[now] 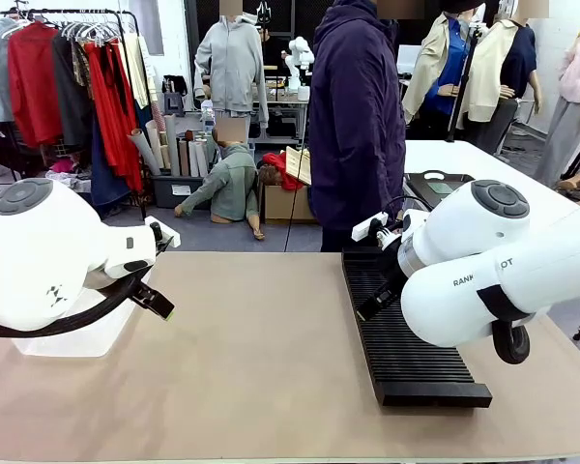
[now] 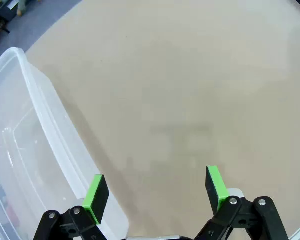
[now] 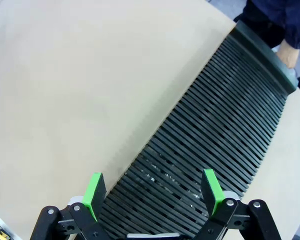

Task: Sort PCBs into racks and boxes based on the side picked up.
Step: Pick up the Blank PCB handed by the Human.

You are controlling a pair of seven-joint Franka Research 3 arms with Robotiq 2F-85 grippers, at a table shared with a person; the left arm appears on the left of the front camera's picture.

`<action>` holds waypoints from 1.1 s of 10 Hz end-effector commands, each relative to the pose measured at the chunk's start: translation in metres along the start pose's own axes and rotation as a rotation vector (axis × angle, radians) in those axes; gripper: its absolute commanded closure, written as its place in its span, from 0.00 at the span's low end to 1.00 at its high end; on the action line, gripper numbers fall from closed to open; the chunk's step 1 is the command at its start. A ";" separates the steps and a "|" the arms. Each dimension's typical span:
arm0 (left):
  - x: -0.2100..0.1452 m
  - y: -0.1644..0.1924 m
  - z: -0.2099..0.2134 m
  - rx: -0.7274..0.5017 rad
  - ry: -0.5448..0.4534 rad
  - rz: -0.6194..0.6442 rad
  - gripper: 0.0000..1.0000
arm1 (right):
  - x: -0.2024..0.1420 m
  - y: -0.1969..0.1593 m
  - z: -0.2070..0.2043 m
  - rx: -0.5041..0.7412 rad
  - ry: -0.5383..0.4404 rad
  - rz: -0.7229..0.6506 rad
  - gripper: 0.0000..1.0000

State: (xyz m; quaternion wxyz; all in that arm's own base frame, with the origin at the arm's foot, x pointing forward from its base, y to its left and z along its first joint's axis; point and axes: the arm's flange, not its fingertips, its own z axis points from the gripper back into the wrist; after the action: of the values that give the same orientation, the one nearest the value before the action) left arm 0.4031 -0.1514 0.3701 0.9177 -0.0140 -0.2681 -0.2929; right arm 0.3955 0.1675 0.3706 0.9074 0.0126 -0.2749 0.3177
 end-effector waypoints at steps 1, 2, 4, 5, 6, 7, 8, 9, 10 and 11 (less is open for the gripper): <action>0.008 0.003 0.008 -0.032 0.005 0.005 0.00 | 0.001 -0.013 0.013 0.020 -0.013 -0.025 0.00; 0.017 0.005 0.016 -0.034 0.011 -0.002 0.00 | 0.003 -0.025 0.023 0.026 0.006 -0.041 0.00; 0.038 0.021 0.033 -0.103 0.008 0.004 0.00 | 0.012 -0.050 0.041 0.051 -0.009 -0.071 0.00; 0.050 0.032 0.042 -0.165 0.030 0.025 0.00 | 0.019 -0.063 0.050 0.108 0.007 -0.083 0.00; 0.064 0.044 0.051 -0.199 0.083 0.055 0.00 | 0.027 -0.075 0.061 0.135 0.006 -0.147 0.00; 0.076 0.056 0.060 -0.228 0.106 0.078 0.00 | 0.033 -0.086 0.074 0.169 0.041 -0.198 0.00; 0.085 0.070 0.069 -0.318 0.137 0.130 0.00 | 0.037 -0.093 0.086 0.209 0.077 -0.234 0.00; 0.088 0.093 0.079 -0.409 0.108 0.190 0.00 | 0.037 -0.104 0.094 0.290 0.041 -0.274 0.00; 0.083 0.111 0.088 -0.481 0.111 0.230 0.00 | 0.030 -0.115 0.097 0.405 0.011 -0.306 0.00; 0.076 0.127 0.101 -0.604 0.043 0.254 0.00 | 0.020 -0.128 0.098 0.525 -0.039 -0.345 0.00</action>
State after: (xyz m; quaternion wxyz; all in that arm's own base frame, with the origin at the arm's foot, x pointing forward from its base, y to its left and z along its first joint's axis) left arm 0.4691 -0.0862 0.5114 0.9217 -0.2561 -0.1488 -0.2503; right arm 0.4273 0.0789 0.4914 0.9264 0.2311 -0.2012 0.2188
